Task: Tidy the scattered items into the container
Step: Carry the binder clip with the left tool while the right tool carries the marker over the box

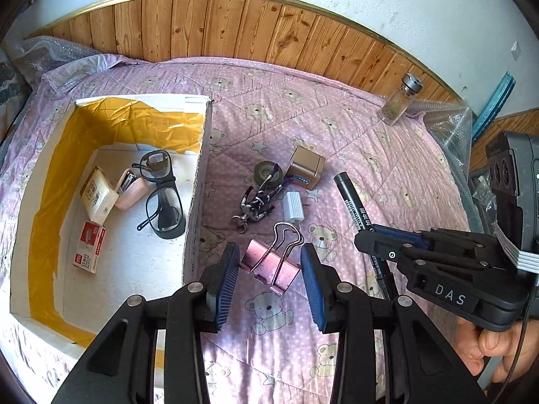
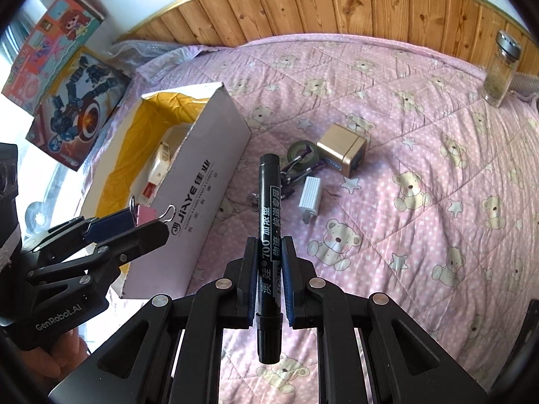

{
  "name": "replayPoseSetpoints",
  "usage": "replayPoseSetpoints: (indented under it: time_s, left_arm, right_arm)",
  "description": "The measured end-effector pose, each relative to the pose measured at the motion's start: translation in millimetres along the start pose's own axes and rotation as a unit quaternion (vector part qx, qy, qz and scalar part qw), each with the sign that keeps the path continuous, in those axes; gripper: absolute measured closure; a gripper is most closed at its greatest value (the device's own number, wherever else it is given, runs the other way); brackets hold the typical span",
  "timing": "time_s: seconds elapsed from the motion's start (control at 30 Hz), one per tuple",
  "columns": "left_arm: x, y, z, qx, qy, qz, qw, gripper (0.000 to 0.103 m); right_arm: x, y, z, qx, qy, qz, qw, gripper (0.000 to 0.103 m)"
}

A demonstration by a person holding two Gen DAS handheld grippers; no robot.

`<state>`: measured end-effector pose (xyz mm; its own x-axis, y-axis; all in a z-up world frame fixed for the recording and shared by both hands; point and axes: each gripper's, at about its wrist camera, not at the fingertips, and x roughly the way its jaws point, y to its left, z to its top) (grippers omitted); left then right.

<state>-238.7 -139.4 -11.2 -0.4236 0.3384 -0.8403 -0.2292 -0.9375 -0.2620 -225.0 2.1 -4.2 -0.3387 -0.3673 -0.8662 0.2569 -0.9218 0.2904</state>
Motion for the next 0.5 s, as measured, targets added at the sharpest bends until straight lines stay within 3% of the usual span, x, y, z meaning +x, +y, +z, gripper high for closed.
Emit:
replayPoseSetpoints:
  time_s: [0.5]
  left_arm:
    - [-46.1,48.1,-0.8,-0.085,-0.047,-0.017,0.9951,0.064]
  right_arm:
    - [-16.4,66.8,22.2,-0.083,-0.003,0.029,0.996,0.089]
